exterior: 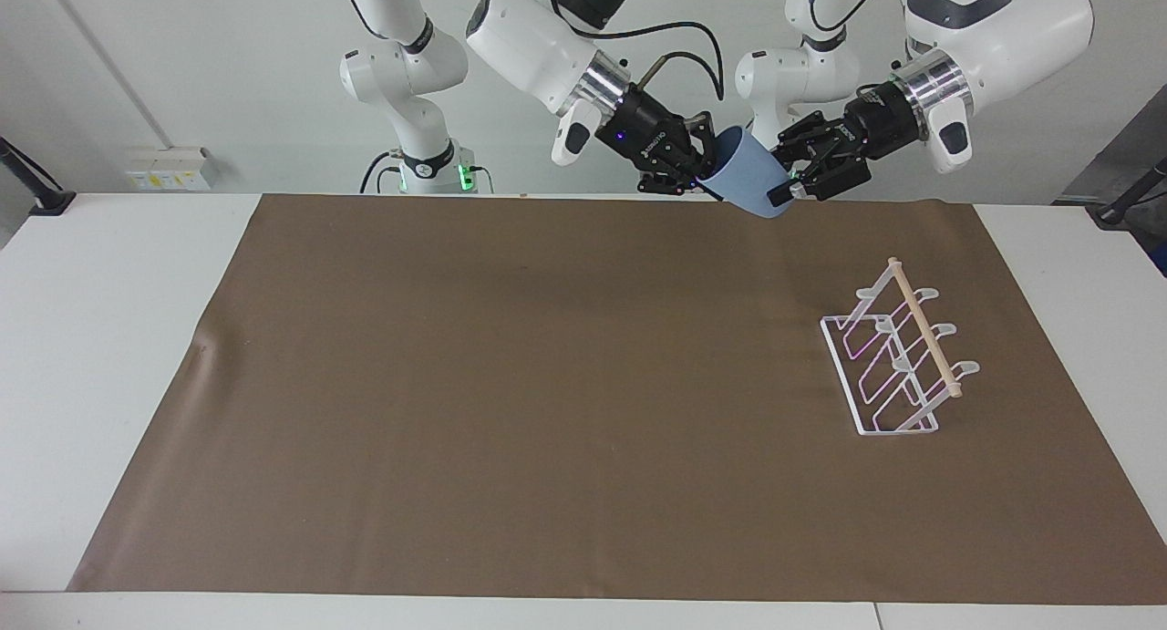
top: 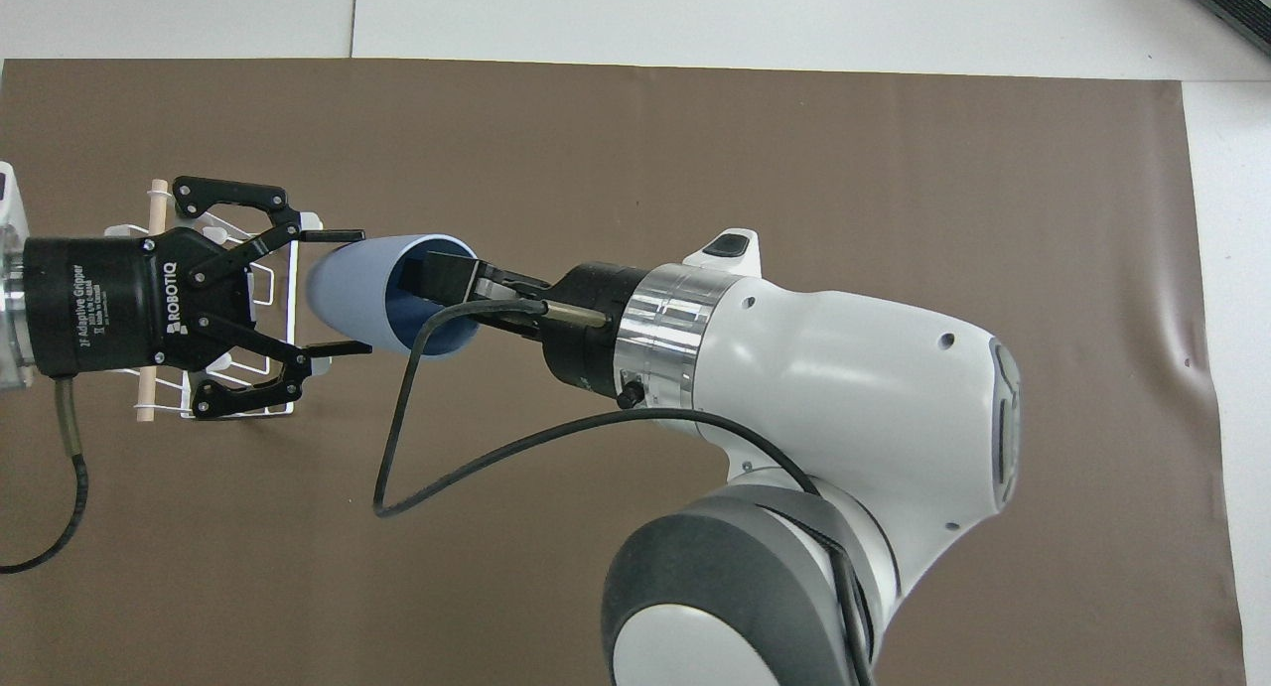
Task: Hang cup on cup holder
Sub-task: 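Close the left gripper on the cup while the right gripper releases, then move the cup over the rack while the right gripper withdraws, then lower the cup onto the rack's top peg with the left gripper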
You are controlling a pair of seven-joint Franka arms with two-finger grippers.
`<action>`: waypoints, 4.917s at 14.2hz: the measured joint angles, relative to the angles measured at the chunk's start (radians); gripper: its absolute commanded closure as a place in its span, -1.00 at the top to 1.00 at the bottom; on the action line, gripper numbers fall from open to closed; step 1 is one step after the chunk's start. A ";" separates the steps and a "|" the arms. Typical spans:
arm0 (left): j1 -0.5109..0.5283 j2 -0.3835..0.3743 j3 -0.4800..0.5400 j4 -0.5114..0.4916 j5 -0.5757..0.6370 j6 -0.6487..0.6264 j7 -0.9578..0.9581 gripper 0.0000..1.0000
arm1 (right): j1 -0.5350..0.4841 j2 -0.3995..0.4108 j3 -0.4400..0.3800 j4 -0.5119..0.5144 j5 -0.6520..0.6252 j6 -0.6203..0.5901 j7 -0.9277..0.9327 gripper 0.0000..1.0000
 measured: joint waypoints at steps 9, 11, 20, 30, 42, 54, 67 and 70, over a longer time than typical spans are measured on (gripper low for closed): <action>0.002 0.001 0.000 0.001 0.401 0.067 0.108 -1.00 | -0.062 0.000 -0.006 -0.004 -0.050 0.002 -0.098 1.00; 0.002 0.001 -0.001 0.002 0.460 0.090 0.133 -1.00 | -0.096 0.000 -0.007 -0.015 -0.126 0.001 -0.152 1.00; -0.112 0.019 -0.035 0.013 1.085 0.199 0.156 -1.00 | -0.367 -0.020 -0.012 -0.111 -0.595 -0.156 -0.412 1.00; 0.026 0.080 -0.018 -0.046 1.297 0.463 0.382 -1.00 | -0.599 -0.056 -0.082 -0.111 -0.966 -0.542 -0.640 1.00; 0.043 0.184 -0.020 -0.089 1.463 0.658 0.383 -1.00 | -0.604 -0.081 -0.103 0.163 -1.021 -0.961 -0.421 1.00; 0.082 0.253 -0.025 -0.070 1.516 0.714 0.379 -1.00 | -0.602 -0.121 -0.150 0.134 -0.948 -0.992 -0.379 1.00; 0.082 0.254 -0.026 -0.137 1.557 0.753 0.378 0.63 | -0.606 -0.132 -0.157 0.119 -0.911 -0.992 -0.369 1.00; 0.082 0.253 -0.026 -0.138 1.558 0.754 0.378 1.00 | -0.606 -0.132 -0.159 0.119 -0.910 -0.992 -0.356 1.00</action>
